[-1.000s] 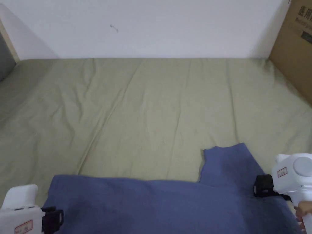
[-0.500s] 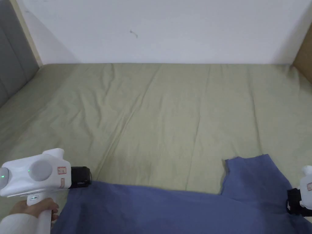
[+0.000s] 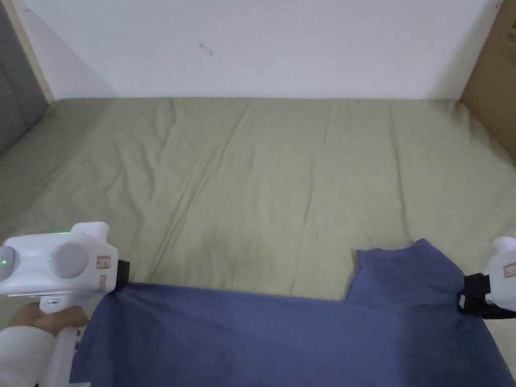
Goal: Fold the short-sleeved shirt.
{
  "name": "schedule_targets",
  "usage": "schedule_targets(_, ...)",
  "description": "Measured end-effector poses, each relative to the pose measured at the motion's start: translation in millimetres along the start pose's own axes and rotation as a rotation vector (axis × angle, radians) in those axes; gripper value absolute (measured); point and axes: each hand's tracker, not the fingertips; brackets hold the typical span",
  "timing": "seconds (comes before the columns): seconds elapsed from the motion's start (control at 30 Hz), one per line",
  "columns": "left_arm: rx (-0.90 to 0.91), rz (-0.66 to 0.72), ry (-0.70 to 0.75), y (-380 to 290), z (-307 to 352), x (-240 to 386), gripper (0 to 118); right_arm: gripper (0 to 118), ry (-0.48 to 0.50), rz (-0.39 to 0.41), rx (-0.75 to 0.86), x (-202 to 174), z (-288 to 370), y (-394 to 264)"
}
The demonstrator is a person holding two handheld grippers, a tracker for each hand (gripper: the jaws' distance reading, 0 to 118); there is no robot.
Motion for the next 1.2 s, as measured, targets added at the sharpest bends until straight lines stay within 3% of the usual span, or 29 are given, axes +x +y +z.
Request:
schedule_targets(0.2, 0.125, -0.012, -0.045, -14.1, 98.2, -16.3, 2, 2, 0.022, 0.038, 0.089, 2.5, 70.6, -25.8)
schedule_targets(0.43, 0.167, -0.020, -0.064, -80.7, 170.9, -40.6, 2, 2, 0.071, 0.059, 0.131, 19.3, 140.7, -101.6)
schedule_targets(0.57, 0.103, -0.012, -0.034, -139.8, 172.1, -49.8, 2, 2, 0.047, 0.096, 0.052, 27.1, 138.5, -164.5)
schedule_targets(0.7, -0.050, 0.030, -0.021, -193.2, 136.0, -60.8, 4, 3, -0.035, 0.117, -0.060, 33.6, 88.7, -216.6)
schedule_targets(0.73, -0.065, 0.034, -0.028, -201.3, 127.0, -61.8, 17, 13, -0.057, 0.118, -0.079, 33.2, 75.1, -224.5)
schedule_targets(0.8, -0.099, 0.073, 0.019, -212.9, 114.3, -62.8, 55, 64, -0.103, 0.133, -0.106, 37.9, 47.2, -235.3)
schedule_targets(0.83, -0.111, 0.090, 0.051, -214.5, 115.0, -63.3, 74, 80, -0.172, 0.158, -0.120, 34.3, 42.5, -239.0)
schedule_targets(0.87, -0.091, 0.104, 0.029, -215.8, 118.2, -66.6, 77, 81, -0.211, 0.187, -0.106, 31.6, 43.0, -242.8)
schedule_targets(0.93, -0.049, 0.172, -0.026, -217.1, 132.5, -74.2, 77, 81, -0.200, 0.230, -0.070, 28.8, 57.9, -244.9)
schedule_targets(1.03, 0.010, 0.245, -0.042, -216.1, 155.4, -90.7, 77, 81, -0.185, 0.184, -0.020, 26.6, 86.2, -234.3)
schedule_targets(1.1, 0.060, 0.291, -0.031, -218.9, 169.6, -100.2, 79, 81, -0.218, 0.212, 0.076, 15.4, 113.1, -228.6)
schedule_targets(1.2, 0.088, 0.401, -0.106, -230.8, 185.1, -113.4, 75, 80, -0.138, 0.195, 0.217, -6.8, 147.0, -222.1)
